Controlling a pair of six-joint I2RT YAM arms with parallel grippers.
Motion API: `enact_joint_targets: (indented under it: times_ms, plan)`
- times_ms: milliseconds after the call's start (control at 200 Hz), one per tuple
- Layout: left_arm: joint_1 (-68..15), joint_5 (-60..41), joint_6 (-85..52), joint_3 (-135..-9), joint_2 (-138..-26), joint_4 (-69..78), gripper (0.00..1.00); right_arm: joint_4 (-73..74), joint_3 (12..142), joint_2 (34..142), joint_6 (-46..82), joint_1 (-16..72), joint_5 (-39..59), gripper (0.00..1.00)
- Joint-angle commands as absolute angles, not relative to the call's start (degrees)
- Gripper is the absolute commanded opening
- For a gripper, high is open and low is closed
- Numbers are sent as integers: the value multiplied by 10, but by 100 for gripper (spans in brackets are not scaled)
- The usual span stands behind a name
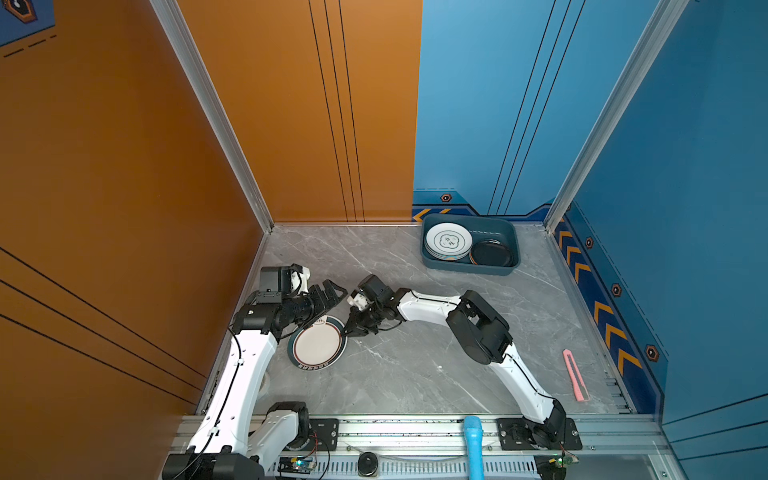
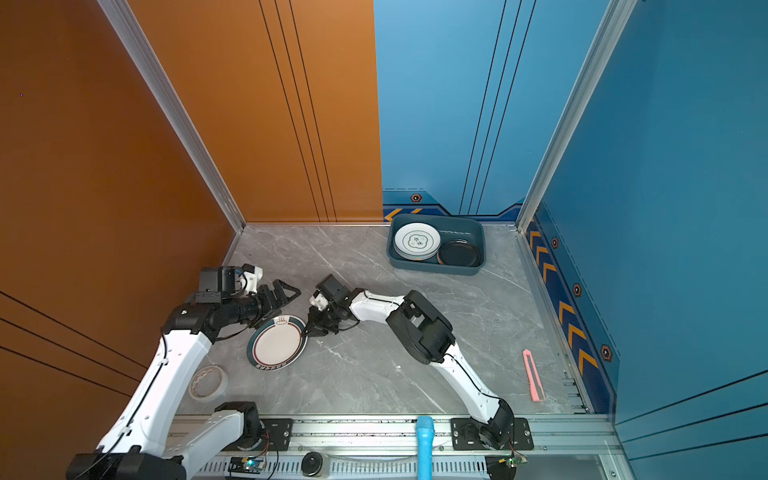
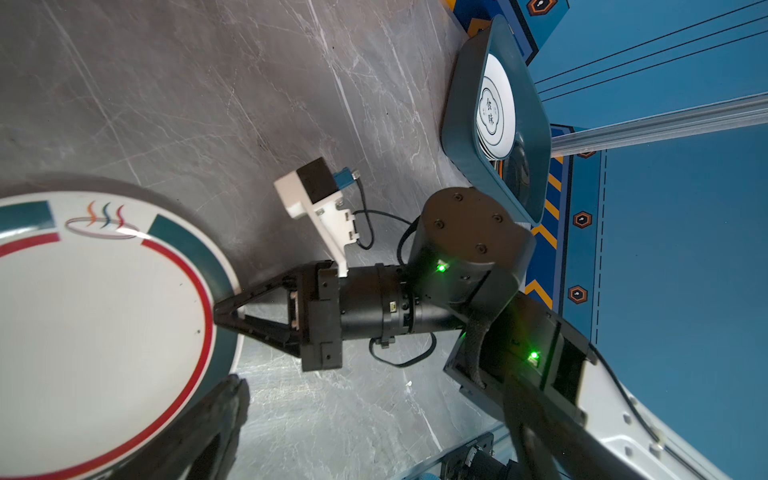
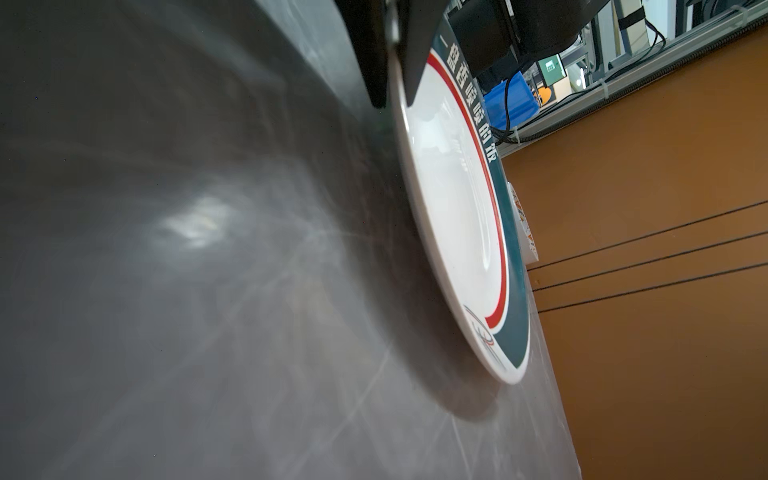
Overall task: Place the plates into the plastic bin on the countertop
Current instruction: 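Grasp the red-green rimmed plate edge with right gripper and tilt it up, then grasp the upright plate rim with left gripper beside right gripper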
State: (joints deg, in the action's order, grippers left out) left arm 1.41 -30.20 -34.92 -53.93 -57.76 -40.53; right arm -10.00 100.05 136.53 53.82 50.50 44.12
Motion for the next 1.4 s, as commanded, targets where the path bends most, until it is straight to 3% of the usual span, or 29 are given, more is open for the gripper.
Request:
enact_joint_targets:
  times_ms: [0, 596, 1096, 1397]
  plan:
    - [20, -300, -337, -536, -583, -405, 98, -175, 990, 1309, 492, 473, 419, 0]
    - [22, -315, -342, -548, -668, -335, 98, -337, 984, 1150, 421, 335, 379, 0]
    - [20, -403, -389, -529, -734, -185, 100, -320, 968, 1107, 429, 314, 436, 0]
    - [20, -441, -392, -520, -761, -141, 92, -296, 965, 1097, 441, 314, 453, 0]
